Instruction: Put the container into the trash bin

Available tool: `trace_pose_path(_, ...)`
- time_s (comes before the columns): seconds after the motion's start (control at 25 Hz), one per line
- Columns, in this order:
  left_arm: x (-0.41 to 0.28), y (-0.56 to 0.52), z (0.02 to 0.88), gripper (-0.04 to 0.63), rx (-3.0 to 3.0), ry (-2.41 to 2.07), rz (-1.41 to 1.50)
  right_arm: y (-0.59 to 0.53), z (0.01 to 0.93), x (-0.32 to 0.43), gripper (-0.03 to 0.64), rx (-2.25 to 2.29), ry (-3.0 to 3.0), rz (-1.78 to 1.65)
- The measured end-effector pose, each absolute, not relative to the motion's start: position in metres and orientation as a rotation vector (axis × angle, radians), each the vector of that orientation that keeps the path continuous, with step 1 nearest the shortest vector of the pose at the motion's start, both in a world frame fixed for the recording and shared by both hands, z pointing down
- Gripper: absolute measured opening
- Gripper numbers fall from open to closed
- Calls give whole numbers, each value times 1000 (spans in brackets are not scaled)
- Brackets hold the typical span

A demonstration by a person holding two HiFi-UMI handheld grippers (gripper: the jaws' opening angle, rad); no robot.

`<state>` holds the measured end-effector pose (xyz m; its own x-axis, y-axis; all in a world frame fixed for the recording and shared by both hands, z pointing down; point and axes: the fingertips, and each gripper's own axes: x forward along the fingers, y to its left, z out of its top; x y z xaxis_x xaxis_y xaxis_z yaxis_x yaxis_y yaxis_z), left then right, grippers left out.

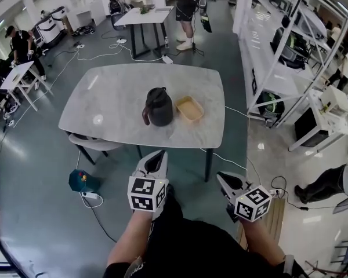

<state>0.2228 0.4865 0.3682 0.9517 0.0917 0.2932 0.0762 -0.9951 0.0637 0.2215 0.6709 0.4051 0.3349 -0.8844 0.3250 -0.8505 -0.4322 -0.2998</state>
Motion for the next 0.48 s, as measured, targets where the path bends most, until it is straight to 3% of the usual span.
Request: trace_pose_path(0.48,368,434,369,9,3058,495,468,537,376,363,-6,-2584,1573,-599)
